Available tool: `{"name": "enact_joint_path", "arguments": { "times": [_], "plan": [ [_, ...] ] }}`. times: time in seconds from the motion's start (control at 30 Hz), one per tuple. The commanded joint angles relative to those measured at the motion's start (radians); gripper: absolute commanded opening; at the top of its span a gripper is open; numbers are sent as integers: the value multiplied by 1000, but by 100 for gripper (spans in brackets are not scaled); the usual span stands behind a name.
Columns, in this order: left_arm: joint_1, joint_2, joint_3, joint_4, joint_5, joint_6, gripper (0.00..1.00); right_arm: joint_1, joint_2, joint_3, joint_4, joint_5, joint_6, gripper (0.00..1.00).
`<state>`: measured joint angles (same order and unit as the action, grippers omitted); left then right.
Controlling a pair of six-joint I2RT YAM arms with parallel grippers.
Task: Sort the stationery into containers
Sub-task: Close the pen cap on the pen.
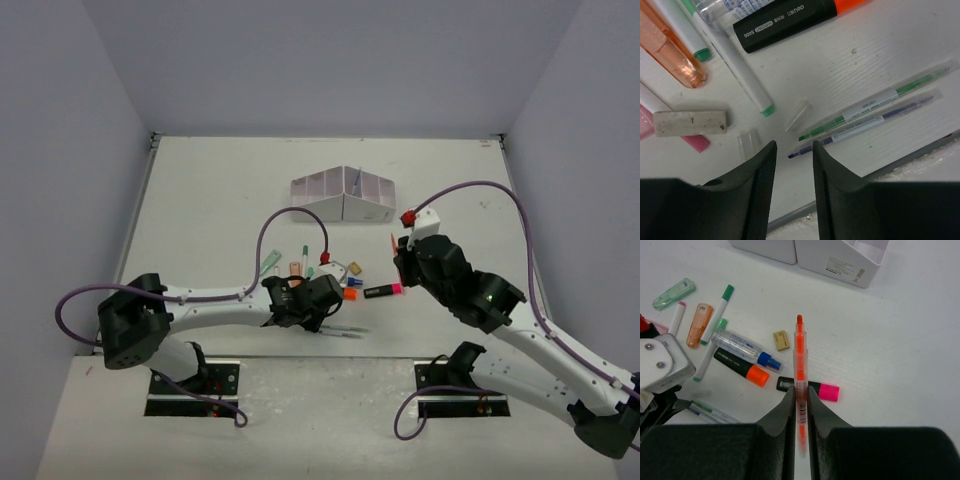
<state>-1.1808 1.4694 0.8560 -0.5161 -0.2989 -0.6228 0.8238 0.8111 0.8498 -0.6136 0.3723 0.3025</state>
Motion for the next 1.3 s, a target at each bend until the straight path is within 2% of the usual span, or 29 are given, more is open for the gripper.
{"name": "enact_joint_path", "arguments": {
  "times": [0.0,0.3,0.43,0.63,0.7,0.8,1.27],
  "plan": [
    [1,39,48,74,17,55,37,3,-19,-9,15,-18,16,0],
    [3,72,66,74,-35,35,37,3,-51,-23,15,-32,14,0],
    [3,37,58,30,-114,-10,38,1,-54,-28,15,-31,12,0],
    [32,-69,6,-43,-133,-55,39,3,-72,-23,13,-36,6,0],
    [55,-104,-35,-41,-122,-60,37,3,-73,-25,12,-37,7,0],
    [66,-113,-75,-27,-86,-63,29,3,-75,-28,12,-41,4,0],
    [84,-66,-114,33,-54,-50,21,3,-90,-37,12,-49,3,0]
  ]
}}
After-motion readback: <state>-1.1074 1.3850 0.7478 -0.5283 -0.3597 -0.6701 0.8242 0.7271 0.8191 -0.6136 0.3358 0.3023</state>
